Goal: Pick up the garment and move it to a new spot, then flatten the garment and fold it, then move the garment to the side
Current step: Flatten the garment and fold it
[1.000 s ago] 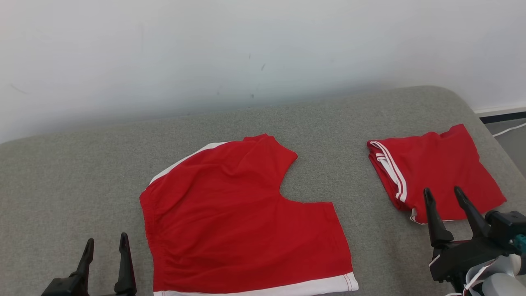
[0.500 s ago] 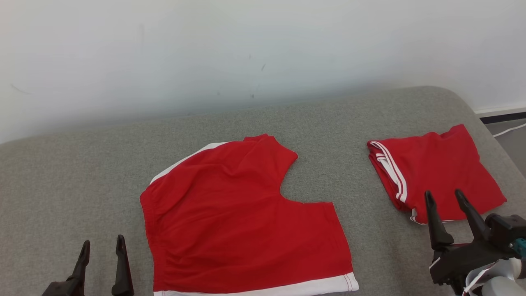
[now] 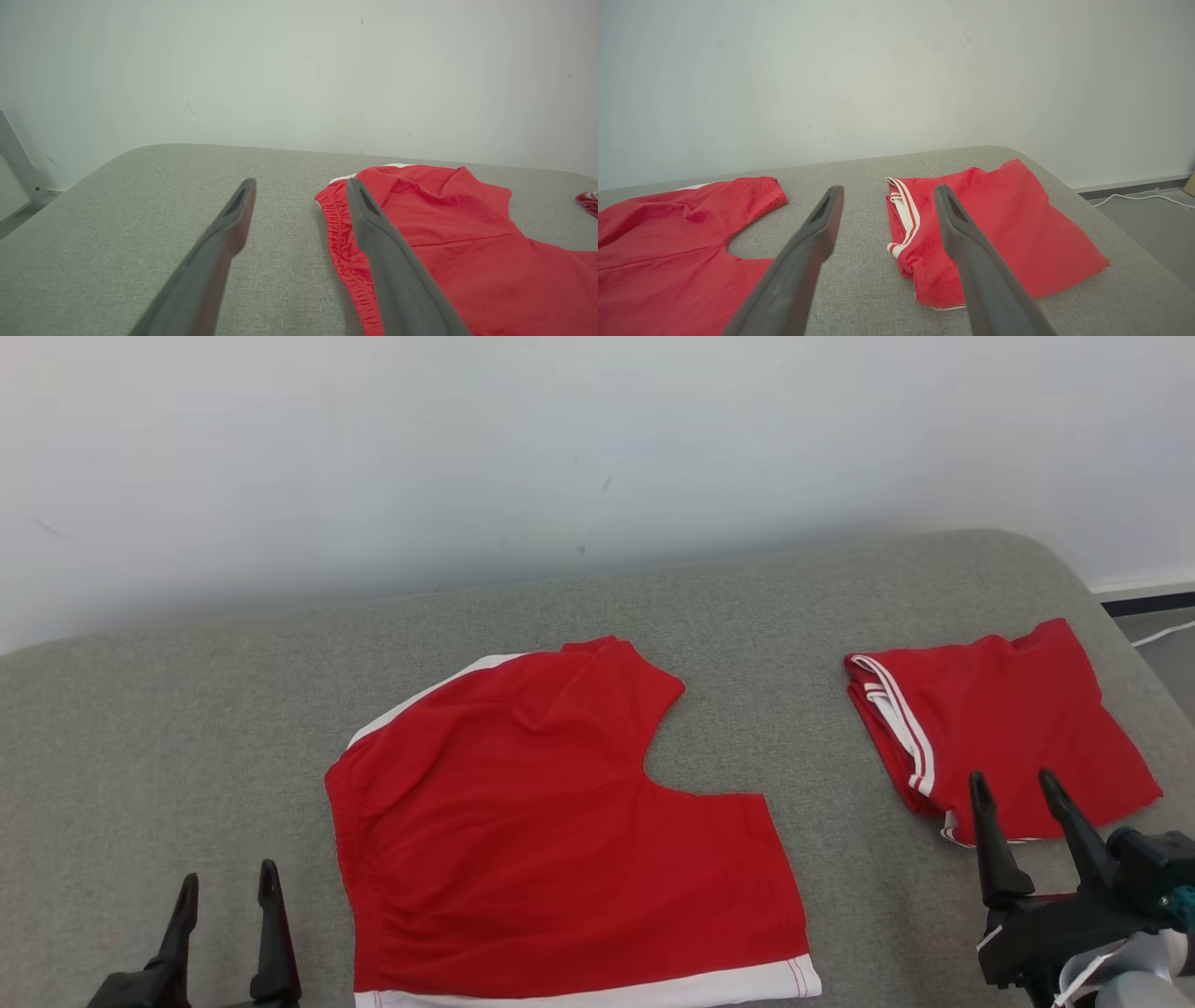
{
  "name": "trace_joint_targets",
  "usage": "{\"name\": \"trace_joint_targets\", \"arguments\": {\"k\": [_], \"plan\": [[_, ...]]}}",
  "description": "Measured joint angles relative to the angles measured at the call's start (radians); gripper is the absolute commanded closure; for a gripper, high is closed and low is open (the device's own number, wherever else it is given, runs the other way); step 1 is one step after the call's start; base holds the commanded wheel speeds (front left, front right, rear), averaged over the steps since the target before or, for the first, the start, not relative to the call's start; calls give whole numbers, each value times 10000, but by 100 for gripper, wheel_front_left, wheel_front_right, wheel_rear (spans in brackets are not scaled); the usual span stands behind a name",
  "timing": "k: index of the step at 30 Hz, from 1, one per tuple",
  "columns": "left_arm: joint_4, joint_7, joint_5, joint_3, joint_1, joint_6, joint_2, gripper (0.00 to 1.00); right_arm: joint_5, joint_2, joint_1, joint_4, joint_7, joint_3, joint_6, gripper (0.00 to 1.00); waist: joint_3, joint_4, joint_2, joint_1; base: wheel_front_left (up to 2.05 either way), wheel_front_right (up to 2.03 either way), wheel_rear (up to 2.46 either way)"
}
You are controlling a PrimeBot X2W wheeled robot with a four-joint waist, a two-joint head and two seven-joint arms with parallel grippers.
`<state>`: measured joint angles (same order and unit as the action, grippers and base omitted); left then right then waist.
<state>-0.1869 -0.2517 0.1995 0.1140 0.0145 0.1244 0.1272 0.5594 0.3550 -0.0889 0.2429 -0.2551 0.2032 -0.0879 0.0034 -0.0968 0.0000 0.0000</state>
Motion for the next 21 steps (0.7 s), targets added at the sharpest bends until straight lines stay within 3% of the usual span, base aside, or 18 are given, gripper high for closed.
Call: {"name": "trace_joint_targets", "arguments": {"k": [11, 21], "plan": [[-42, 4, -351, -40, -12, 0, 17, 0, -165, -117, -8, 88, 0, -169, 94, 0, 2, 202, 0, 0, 0, 0, 0], [27, 401, -1221, 610, 21, -69, 677, 0, -267, -226, 21, 138, 0, -184, 280, 0, -100, 383, 0, 0, 0, 0, 0]]}}
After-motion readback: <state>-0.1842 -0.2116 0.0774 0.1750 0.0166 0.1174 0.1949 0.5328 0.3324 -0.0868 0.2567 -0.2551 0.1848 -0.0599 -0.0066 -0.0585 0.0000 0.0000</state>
